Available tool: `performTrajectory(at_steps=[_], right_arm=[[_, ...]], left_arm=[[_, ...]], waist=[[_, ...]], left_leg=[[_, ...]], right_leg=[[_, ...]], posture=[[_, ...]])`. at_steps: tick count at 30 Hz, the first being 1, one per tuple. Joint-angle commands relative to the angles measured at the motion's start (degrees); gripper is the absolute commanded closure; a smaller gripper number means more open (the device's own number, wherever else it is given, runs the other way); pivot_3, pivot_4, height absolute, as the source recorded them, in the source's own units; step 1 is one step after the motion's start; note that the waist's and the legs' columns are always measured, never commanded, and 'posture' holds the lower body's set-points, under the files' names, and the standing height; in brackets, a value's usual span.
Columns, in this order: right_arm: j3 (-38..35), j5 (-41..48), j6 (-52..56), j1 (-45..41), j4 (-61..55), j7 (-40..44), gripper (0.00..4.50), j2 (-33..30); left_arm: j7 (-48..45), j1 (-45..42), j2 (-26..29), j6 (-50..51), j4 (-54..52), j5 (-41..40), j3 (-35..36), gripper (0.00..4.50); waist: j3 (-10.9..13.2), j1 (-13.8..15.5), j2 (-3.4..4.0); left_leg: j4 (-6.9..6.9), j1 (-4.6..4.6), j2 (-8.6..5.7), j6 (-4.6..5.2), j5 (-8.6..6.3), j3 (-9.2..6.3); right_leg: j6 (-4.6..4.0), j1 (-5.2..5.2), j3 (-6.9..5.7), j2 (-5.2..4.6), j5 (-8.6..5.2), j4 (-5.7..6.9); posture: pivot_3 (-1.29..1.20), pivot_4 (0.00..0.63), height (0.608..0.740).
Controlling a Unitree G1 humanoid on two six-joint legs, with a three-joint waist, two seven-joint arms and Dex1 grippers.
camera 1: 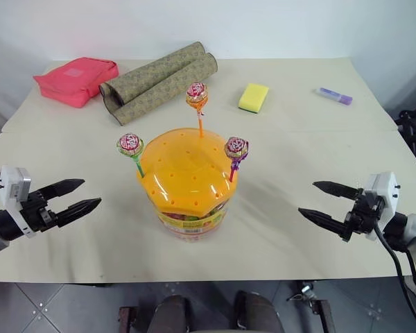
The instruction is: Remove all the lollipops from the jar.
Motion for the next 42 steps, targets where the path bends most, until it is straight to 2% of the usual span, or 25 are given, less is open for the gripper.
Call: performTrajectory(at_steps=[1,5,12,17,25,30,33,42], right_arm=[[-2.0,1.6,0.4,-1.3,-1.4,0.0,0.03,-1.1],[-2.3,1.4,0.6,-2.2,-0.6,0.0,0.03,-1.5],[-2.9,2.0,1.4,-2.7,-1.3,-0.1,0.03,-1.9],[-3.9,4.0,3.2,-3.7,-3.0,0.6,0.03,-3.7],[-3.6,5.4,4.1,-5.6,-3.6,1.7,0.03,-5.0],[-4.5,8.7,6.5,-7.3,-7.0,2.2,0.03,-6.1],[-5.1,9.4,6.8,-8.0,-7.5,2.6,0.03,-7.1],[-4.2,9.1,6.3,-9.2,-7.3,2.2,0.03,-6.7]], left_arm=[[-0.6,-0.4,0.1,-2.2,-0.9,-1.2,2.7,0.00],[1.9,-0.6,1.3,0.4,-1.2,-1.5,3.7,0.00],[0.0,-0.5,5.3,1.9,-5.1,-2.3,6.2,0.00],[-2.9,-4.7,9.9,5.3,-8.3,-6.8,6.6,0.00],[-4.3,-14.0,8.4,4.2,-13.2,-8.8,-1.5,0.00],[-7.4,-19.4,7.7,5.9,-15.0,-14.9,-3.0,0.00],[-9.2,-21.7,7.4,8.3,-16.6,-19.9,-3.5,0.00],[-8.4,-24.8,5.1,9.4,-20.3,-22.1,-9.1,0.00]], waist=[[0.0,0.0,0.00],[0.0,0.1,0.00],[0.0,0.0,-0.02],[0.0,0.1,-0.05],[0.0,0.1,-0.05],[0.0,0.0,-0.07],[0.0,0.1,-0.08],[0.0,0.2,-0.09]], left_leg=[[0.01,0.00,0.00,0.00,0.00,0.00],[0.01,0.01,0.00,0.00,0.00,0.01],[0.03,0.00,0.00,0.00,0.00,0.01],[0.05,0.00,0.00,0.00,0.00,0.02],[0.10,0.00,-0.01,0.00,0.00,0.07],[0.17,-0.02,0.03,0.00,0.00,0.08],[0.27,-0.03,0.03,0.00,0.00,0.07],[0.82,-0.35,0.05,0.02,-0.05,-0.09]], right_leg=[[0.00,0.00,0.00,0.00,0.00,0.02],[0.00,-0.01,0.01,0.00,0.00,0.03],[0.00,-0.02,0.02,0.00,0.00,0.06],[0.00,-0.04,0.05,0.00,0.00,0.10],[0.00,-0.06,0.09,0.00,0.00,0.16],[-0.01,-0.07,0.10,0.04,0.00,0.16],[0.00,-0.07,0.12,0.04,0.00,0.20],[0.00,-0.11,0.05,0.04,0.00,0.39]], posture=[[0.00,0.150,0.740],[0.00,0.150,0.740],[0.00,0.150,0.740],[0.00,0.150,0.740],[0.00,0.150,0.740],[0.00,0.150,0.740],[0.00,0.150,0.740],[0.00,0.150,0.740]])
